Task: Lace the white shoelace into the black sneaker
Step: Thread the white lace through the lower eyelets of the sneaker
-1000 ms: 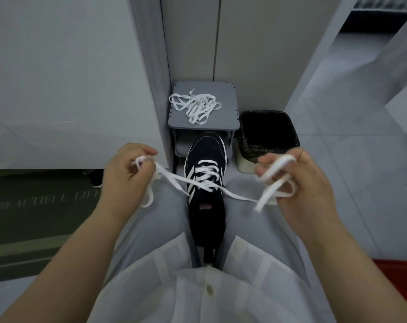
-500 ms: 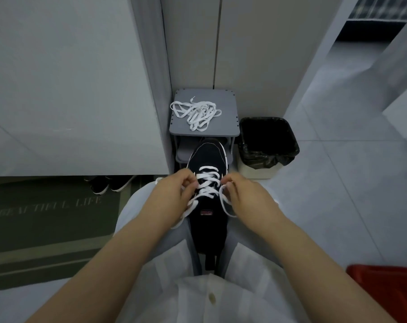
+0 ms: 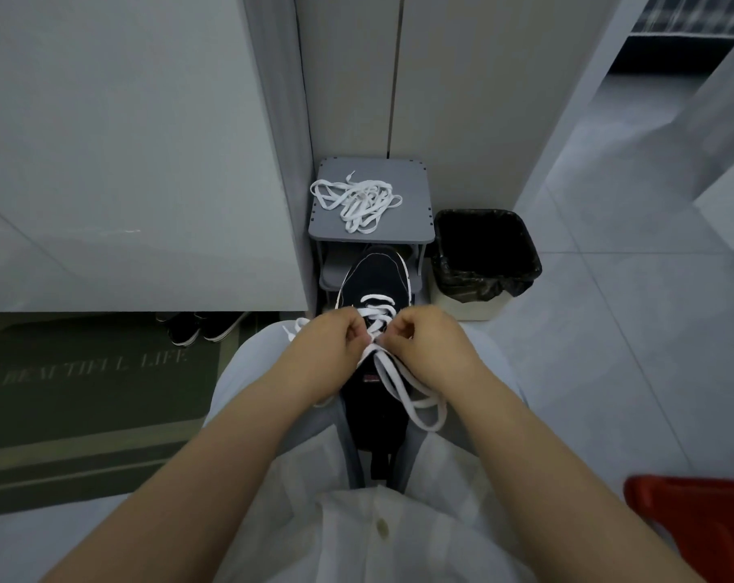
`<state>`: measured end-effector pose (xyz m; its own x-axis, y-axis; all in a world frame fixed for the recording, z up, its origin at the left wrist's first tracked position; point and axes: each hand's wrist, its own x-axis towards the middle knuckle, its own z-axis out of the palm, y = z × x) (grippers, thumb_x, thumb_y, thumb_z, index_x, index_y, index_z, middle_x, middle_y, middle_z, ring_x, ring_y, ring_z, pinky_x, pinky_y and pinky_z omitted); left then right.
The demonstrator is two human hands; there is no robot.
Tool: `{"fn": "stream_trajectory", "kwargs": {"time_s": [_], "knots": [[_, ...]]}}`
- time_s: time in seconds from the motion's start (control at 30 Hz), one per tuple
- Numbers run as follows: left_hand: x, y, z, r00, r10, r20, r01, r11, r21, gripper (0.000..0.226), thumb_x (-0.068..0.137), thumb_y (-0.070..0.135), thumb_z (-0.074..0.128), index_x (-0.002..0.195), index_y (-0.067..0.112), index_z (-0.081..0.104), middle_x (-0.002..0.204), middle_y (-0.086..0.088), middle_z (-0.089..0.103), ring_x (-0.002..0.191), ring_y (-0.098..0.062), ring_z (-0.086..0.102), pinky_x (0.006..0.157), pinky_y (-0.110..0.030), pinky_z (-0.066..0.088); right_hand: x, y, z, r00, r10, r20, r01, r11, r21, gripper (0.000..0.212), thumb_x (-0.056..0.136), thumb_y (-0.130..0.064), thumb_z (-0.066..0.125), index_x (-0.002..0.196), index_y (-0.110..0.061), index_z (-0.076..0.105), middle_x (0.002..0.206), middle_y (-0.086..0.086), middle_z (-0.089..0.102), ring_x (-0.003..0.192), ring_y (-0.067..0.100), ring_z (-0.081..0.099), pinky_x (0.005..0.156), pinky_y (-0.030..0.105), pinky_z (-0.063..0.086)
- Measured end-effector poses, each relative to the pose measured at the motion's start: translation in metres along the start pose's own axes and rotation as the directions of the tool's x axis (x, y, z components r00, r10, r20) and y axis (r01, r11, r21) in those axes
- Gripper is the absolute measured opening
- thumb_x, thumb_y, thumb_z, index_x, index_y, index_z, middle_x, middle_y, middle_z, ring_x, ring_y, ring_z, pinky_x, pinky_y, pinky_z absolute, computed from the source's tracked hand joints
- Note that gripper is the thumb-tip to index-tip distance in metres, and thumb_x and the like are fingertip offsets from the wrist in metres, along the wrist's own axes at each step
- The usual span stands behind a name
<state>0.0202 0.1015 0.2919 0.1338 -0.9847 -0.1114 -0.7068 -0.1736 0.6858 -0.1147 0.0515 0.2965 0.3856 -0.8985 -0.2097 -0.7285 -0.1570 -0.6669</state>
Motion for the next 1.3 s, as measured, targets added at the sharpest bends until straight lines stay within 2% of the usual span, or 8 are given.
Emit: {"fn": "stream_trajectory", "kwargs": {"time_s": [0.3,0.43,0.73,0.93,1.03,1.13,1.23,1.3], "knots": [[0.012,0.014,-0.042,0.945,0.041,0.325,-0.063,0.996,0.058,0.020,0.090,0.019,0.055,0.079,0.023,0.039,0.067,0.005,0.049,0.064,-0.014,0.045,0.061,-0.028,0.038,0.000,-0.010,-0.044,0.965,-0.069,0.251,0.030,0.988,0.153,0.024,0.090,-0.026,0.058,0.069,-0.015,0.059,0.056,-0.011,0.057,0.051,0.002,0.047,0.060,0.023,0.038],[0.017,0.000,-0.084,0.983,0.016,0.184,-0.019,1.000,0.019,0.032,0.080,0.010,0.068,0.086,0.022,0.039,0.062,0.003,0.050,0.046,-0.003,0.039,0.050,-0.018,0.034,-0.005,0.004,-0.084,0.992,-0.044,0.121,-0.018,0.882,0.470,0.013,0.084,-0.024,0.065,0.072,-0.022,0.062,0.055,-0.014,0.056,0.052,-0.002,0.047,0.062,0.019,0.036],[0.005,0.001,-0.063,0.960,0.217,0.177,-0.243,0.960,0.140,0.036,0.079,0.002,0.057,0.087,0.035,0.068,0.131,0.004,0.040,0.122,-0.011,0.029,0.097,-0.015,0.023,-0.006,0.026,-0.029,0.951,-0.308,0.030,0.300,0.895,-0.330,0.016,0.081,-0.032,0.069,0.095,-0.027,0.073,0.130,-0.001,0.044,0.121,0.022,0.033,0.101,0.026,0.021],[0.013,-0.014,-0.031,0.970,0.175,0.166,-0.232,0.864,0.447,0.016,0.075,0.046,0.068,0.083,0.033,0.070,0.140,0.008,0.038,0.131,-0.020,0.021,0.110,-0.033,0.014,-0.013,0.027,-0.037,0.917,-0.307,-0.254,0.317,0.949,-0.003,0.011,0.081,-0.025,0.067,0.074,-0.033,0.069,0.126,-0.006,0.048,0.122,0.021,0.041,0.101,0.025,0.027],[0.013,-0.018,-0.041,0.971,0.213,0.112,-0.236,0.935,0.264,0.013,0.070,0.046,0.067,0.070,0.033,0.067,0.123,0.006,0.054,0.120,-0.013,0.039,0.104,-0.024,0.021,-0.024,0.021,-0.059,0.858,-0.140,-0.495,0.348,0.867,0.357,0.021,0.088,-0.012,0.061,0.076,-0.029,0.063,0.115,-0.008,0.059,0.108,0.004,0.054,0.091,0.013,0.038],[0.005,-0.013,-0.067,0.961,0.069,-0.267,-0.136,0.961,-0.242,0.019,0.084,0.017,0.062,0.067,0.022,0.056,0.096,0.010,0.067,0.090,0.008,0.055,0.087,-0.004,0.034,-0.037,0.022,-0.071,0.815,-0.028,-0.579,0.446,0.668,0.596,0.016,0.093,-0.010,0.051,0.085,-0.022,0.058,0.091,-0.008,0.068,0.091,0.006,0.063,0.081,0.014,0.045],[-0.002,-0.011,-0.090,0.886,-0.245,-0.393,-0.163,0.629,-0.760,0.028,0.095,0.003,0.042,0.070,0.015,0.045,0.067,0.009,0.068,0.072,-0.007,0.064,0.077,-0.019,0.052,-0.043,0.023,-0.067,0.859,-0.085,-0.505,0.443,0.619,0.648,0.011,0.082,-0.019,0.058,0.087,-0.025,0.050,0.063,-0.003,0.052,0.066,0.007,0.052,0.072,0.015,0.042],[-0.004,-0.002,-0.091,0.908,-0.304,-0.289,-0.115,0.482,-0.869,0.028,0.095,0.002,0.036,0.072,0.017,0.041,0.053,0.006,0.055,0.049,-0.012,0.049,0.048,-0.019,0.046,-0.039,0.025,-0.054,0.882,-0.281,-0.378,0.434,0.797,0.419,0.015,0.076,-0.030,0.065,0.086,-0.034,0.055,0.068,-0.014,0.048,0.070,0.003,0.047,0.073,0.014,0.038]]}}
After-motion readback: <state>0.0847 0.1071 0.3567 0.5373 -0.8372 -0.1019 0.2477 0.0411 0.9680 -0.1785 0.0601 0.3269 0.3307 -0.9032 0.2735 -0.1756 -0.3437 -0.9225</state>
